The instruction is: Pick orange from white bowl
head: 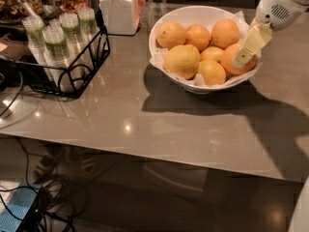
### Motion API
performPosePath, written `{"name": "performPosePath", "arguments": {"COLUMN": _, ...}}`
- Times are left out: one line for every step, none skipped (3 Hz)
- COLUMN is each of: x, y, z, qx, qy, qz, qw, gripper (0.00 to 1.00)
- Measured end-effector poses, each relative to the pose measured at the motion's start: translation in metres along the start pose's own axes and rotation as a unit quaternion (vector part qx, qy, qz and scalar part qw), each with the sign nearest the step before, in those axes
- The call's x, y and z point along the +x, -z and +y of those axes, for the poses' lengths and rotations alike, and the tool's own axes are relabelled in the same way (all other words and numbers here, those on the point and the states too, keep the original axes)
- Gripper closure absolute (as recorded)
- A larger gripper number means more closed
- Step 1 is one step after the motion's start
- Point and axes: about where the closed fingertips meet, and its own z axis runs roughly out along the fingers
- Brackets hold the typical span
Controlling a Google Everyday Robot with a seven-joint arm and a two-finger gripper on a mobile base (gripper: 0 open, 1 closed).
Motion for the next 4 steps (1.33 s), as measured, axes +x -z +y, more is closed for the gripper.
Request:
{"name": "performPosePath", "arguments": {"x": 0.003, "y": 0.001, "z": -0.005, "qx": 0.006, "qy": -0.004, "qz": 0.004, "qw": 1.0, "gripper": 0.17}}
{"name": "performPosePath", "arguments": {"x": 0.0, "y": -0.007, "z": -0.004, "qx": -0.007, "qy": -0.003, "qz": -0.002, "qw": 1.0, "gripper": 0.18}}
{"name": "performPosePath", "arguments": {"x": -0.004, "y": -0.014, "z": 0.001, "qx": -0.02, "qy": 0.0, "qz": -0.007, "qw": 0.9998, "gripper": 0.18}}
{"name": "performPosePath", "arguments": {"x": -0.003, "y": -0.02, "z": 0.002, "qx": -0.033, "qy": -0.004, "qz": -0.008, "qw": 0.9994, "gripper": 0.2}}
